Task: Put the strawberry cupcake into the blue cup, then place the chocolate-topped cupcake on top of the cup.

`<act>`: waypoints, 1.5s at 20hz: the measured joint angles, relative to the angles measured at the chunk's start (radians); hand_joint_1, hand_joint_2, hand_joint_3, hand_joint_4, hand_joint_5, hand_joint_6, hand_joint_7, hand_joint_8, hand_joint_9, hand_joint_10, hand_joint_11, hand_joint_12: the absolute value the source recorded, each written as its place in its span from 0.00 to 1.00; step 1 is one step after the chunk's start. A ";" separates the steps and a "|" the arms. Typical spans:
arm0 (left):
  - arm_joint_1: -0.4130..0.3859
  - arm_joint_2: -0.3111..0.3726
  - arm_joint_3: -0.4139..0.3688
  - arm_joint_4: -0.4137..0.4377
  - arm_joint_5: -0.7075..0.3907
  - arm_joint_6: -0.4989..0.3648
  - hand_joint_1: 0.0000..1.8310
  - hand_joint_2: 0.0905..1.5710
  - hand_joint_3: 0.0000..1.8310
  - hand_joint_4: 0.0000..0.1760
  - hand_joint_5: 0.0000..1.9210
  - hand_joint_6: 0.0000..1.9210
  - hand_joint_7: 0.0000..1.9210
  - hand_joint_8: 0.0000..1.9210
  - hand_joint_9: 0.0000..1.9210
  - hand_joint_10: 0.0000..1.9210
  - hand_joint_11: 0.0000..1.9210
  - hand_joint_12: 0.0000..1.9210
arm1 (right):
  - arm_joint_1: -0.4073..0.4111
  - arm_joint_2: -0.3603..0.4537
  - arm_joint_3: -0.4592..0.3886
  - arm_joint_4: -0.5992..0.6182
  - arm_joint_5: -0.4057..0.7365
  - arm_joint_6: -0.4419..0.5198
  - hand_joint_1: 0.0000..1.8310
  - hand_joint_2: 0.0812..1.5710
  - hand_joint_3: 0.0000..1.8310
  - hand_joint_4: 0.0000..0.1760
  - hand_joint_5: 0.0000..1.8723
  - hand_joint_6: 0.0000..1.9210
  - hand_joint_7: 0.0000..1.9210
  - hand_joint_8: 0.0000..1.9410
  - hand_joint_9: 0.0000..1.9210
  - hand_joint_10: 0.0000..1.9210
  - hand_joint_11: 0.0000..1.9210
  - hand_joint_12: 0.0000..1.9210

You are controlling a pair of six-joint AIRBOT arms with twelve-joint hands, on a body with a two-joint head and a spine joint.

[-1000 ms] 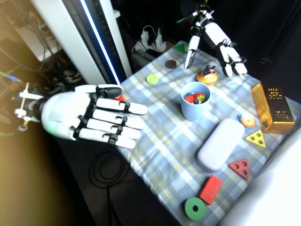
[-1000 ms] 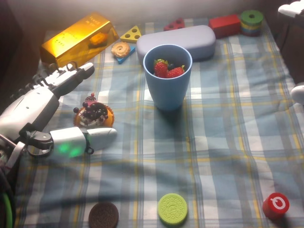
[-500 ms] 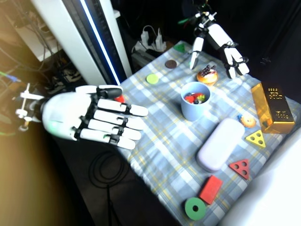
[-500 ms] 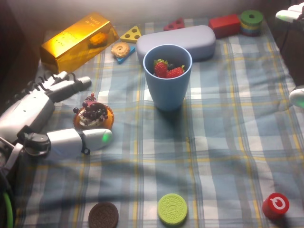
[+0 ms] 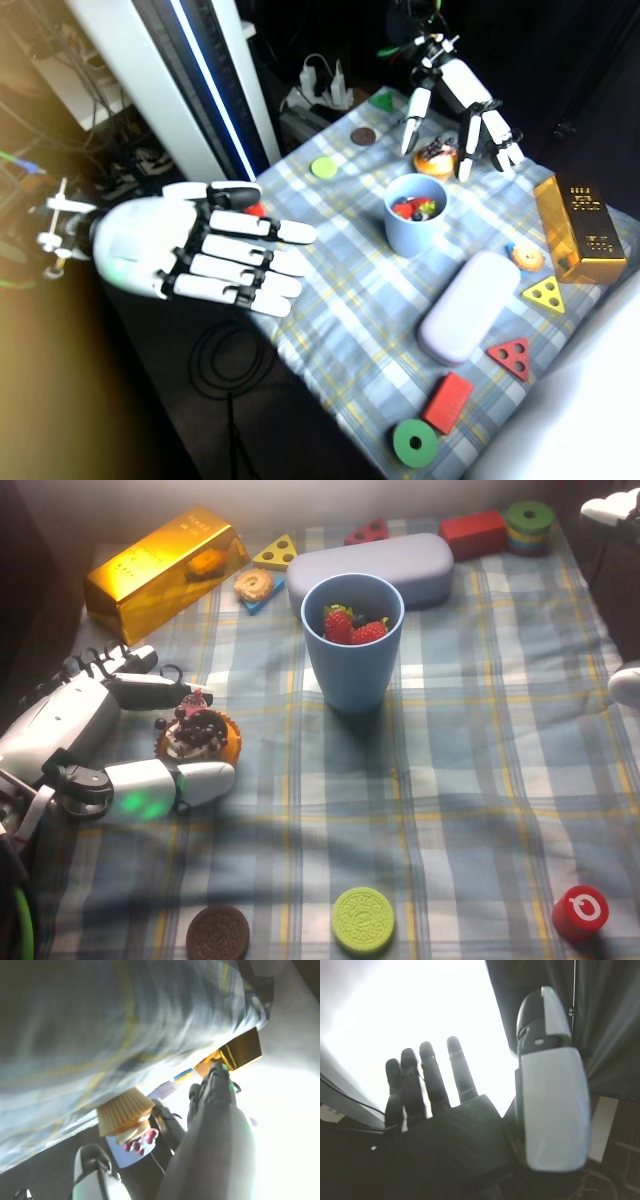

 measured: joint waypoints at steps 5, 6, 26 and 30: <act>-0.011 0.012 -0.019 0.028 -0.008 0.001 0.46 0.53 0.00 1.00 0.50 0.01 0.12 0.00 0.04 0.00 0.00 0.00 | 0.000 -0.001 0.000 0.000 -0.002 0.000 0.10 0.63 0.00 0.45 0.07 0.00 0.12 0.00 0.10 0.00 0.00 0.22; -0.016 0.021 -0.026 0.039 -0.015 0.000 0.46 0.52 0.00 0.89 0.52 0.01 0.14 0.01 0.06 0.00 0.00 0.00 | 0.000 -0.001 0.000 0.000 -0.002 0.000 0.10 0.63 0.00 0.39 0.07 0.00 0.12 0.00 0.11 0.00 0.00 0.26; 0.028 0.062 -0.079 0.029 -0.010 0.001 0.29 0.45 0.00 0.87 0.20 0.01 0.03 0.01 0.00 0.00 0.00 0.00 | 0.000 -0.002 0.000 0.000 -0.003 0.002 0.10 0.63 0.00 0.36 0.07 0.00 0.12 0.00 0.09 0.00 0.00 0.22; 0.039 0.054 -0.064 0.011 -0.006 0.001 0.31 0.44 0.00 0.77 0.23 0.00 0.05 0.00 0.00 0.00 0.00 0.00 | 0.000 -0.004 0.000 0.003 -0.004 0.002 0.11 0.63 0.00 0.36 0.06 0.00 0.12 0.00 0.09 0.00 0.00 0.18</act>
